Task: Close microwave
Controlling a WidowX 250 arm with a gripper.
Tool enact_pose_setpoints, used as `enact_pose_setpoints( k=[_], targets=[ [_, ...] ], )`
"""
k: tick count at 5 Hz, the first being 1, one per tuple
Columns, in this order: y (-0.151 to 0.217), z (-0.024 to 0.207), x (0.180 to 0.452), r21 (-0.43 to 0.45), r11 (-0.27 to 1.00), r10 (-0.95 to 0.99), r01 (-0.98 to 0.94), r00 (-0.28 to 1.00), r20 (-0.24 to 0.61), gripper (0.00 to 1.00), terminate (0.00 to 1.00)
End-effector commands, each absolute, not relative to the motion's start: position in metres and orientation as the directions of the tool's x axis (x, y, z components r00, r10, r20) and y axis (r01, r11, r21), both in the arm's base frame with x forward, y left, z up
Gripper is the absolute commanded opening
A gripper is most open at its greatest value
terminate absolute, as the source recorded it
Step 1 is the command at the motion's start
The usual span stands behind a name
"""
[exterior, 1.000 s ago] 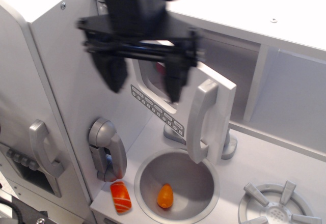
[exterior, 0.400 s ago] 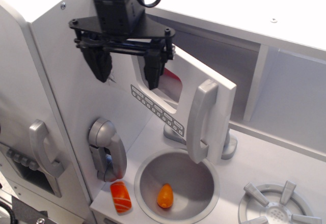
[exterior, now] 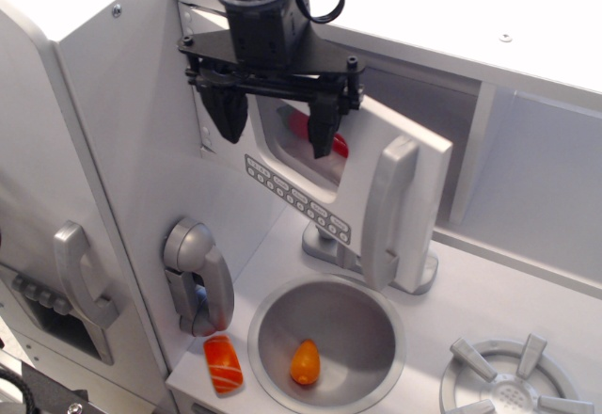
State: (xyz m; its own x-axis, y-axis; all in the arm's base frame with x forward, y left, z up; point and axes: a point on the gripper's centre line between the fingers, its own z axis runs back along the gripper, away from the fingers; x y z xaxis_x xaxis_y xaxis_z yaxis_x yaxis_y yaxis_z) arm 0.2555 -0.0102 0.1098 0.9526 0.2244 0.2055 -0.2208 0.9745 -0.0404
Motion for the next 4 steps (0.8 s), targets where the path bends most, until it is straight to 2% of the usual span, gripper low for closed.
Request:
enact_pose_setpoints(
  k=[1, 3, 4],
  targets=[
    [-0.019, 0.121, 0.286, -0.074, 0.965, 0.263, -0.253, 0.92, 0.291, 1.0, 0.0],
    [-0.029, 0.124, 0.293, -0.095, 0.969, 0.248, -0.23, 0.9, 0.358, 1.0, 0.0],
    [-0.031, 0.124, 0.299, -0.101, 0.966, 0.26, -0.239, 0.894, 0.365, 1.0, 0.0]
  ],
)
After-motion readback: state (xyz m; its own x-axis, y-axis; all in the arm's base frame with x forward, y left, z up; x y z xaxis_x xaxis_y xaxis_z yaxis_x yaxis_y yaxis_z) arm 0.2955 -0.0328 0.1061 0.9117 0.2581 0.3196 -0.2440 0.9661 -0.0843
